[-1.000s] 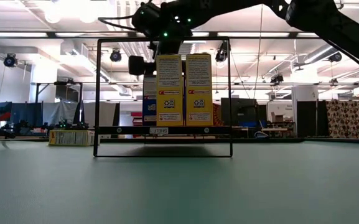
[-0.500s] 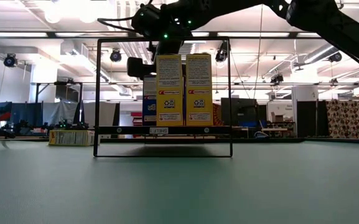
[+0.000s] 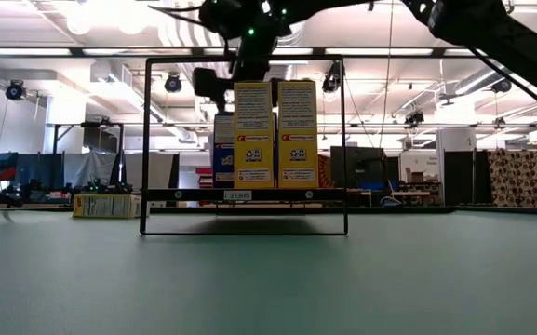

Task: Stack cereal on shelf
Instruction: Put the red cereal box on the shelf aligned with the other red cereal box

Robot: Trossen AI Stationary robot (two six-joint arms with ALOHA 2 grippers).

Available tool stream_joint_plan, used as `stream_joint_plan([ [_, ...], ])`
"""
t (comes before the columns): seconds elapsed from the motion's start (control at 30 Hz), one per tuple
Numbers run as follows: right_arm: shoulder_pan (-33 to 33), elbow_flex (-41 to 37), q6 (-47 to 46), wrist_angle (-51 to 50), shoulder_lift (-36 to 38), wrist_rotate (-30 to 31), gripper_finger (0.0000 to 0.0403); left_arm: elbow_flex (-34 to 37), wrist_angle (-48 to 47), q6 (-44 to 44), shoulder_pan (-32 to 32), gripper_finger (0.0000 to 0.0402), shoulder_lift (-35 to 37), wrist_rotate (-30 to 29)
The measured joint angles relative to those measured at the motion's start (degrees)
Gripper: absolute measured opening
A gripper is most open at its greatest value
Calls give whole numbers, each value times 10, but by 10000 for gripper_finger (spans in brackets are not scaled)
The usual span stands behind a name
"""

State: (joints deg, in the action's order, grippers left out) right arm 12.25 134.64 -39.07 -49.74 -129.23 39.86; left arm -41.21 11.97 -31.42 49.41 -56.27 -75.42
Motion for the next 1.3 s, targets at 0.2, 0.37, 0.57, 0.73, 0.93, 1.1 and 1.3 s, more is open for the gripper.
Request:
stream_joint_plan([
  [0.2,-8,3,50,-99,39,-10,286,0,0,19,-1,0,-1,0],
  [0.37,-24,3,103,-216,77,-14,272,6,-2,34,-24,0,-10,1],
  [0.57,-62,1,148,-310,97,-13,249,10,-21,75,-94,0,-18,65],
  [0.73,-97,-2,202,-313,107,-13,228,10,-88,153,-173,0,-18,119],
  [0.93,-116,-20,252,-312,123,-14,211,12,-195,251,-267,0,-24,163],
  [1.1,-115,-80,271,-281,165,-27,201,13,-223,287,-332,0,-39,244],
  [1.3,-115,-241,330,-149,256,-39,194,13,-227,288,-376,0,-69,261],
])
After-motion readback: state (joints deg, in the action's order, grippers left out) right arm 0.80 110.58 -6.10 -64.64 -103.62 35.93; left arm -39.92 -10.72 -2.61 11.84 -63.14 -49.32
